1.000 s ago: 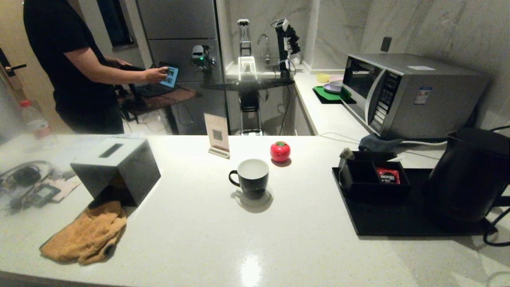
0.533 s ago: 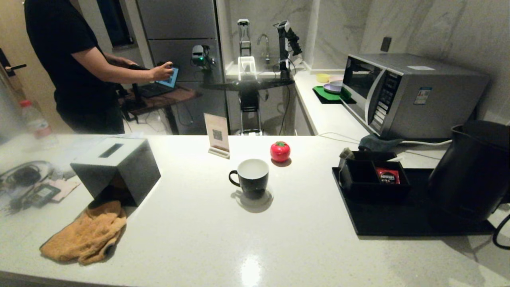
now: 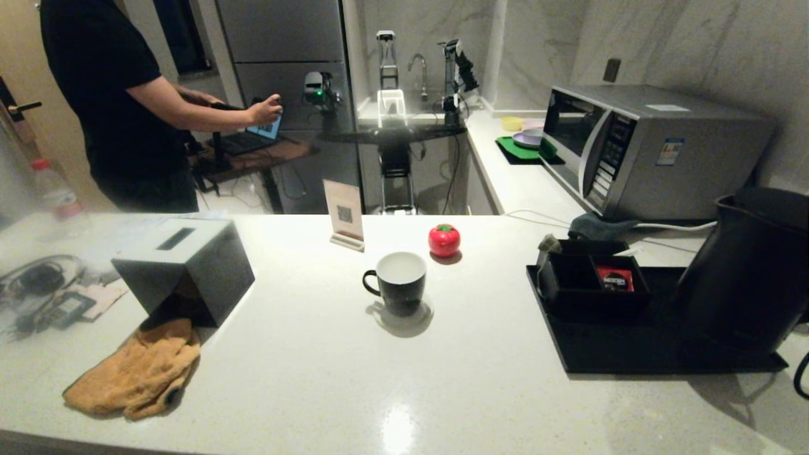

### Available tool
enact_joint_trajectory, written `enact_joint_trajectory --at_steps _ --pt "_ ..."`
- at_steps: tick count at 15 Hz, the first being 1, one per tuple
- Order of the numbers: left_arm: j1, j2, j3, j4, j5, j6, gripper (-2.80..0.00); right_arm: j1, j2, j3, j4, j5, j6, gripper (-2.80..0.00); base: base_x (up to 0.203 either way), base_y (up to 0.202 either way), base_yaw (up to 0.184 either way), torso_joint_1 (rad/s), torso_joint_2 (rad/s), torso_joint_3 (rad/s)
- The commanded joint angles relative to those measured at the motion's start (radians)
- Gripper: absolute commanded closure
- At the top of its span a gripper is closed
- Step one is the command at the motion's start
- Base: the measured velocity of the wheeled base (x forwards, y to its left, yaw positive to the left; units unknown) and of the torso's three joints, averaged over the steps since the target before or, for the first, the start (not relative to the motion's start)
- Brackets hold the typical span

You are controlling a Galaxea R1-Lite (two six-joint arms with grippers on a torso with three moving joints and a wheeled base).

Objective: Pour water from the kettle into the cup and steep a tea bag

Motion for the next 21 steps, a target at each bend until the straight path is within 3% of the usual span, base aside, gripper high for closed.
enact_joint_trajectory --at_steps 1,9,21 --pt "0.0 0.001 0.0 0.0 0.0 0.0 0.0 0.017 -0.028 0.0 0.005 0.002 -0.001 0.0 0.0 0.0 0.0 0.0 0.0 0.0" --pt "0.0 0.002 0.0 0.0 0.0 0.0 0.0 0.108 -0.063 0.003 0.046 0.001 0.004 0.0 0.0 0.0 0.0 0.0 0.0 0.0" --pt "0.0 0.002 0.0 0.0 0.0 0.0 0.0 0.334 -0.082 0.034 0.048 -0.001 0.018 0.0 0.0 0.0 0.0 0.0 0.0 0.0"
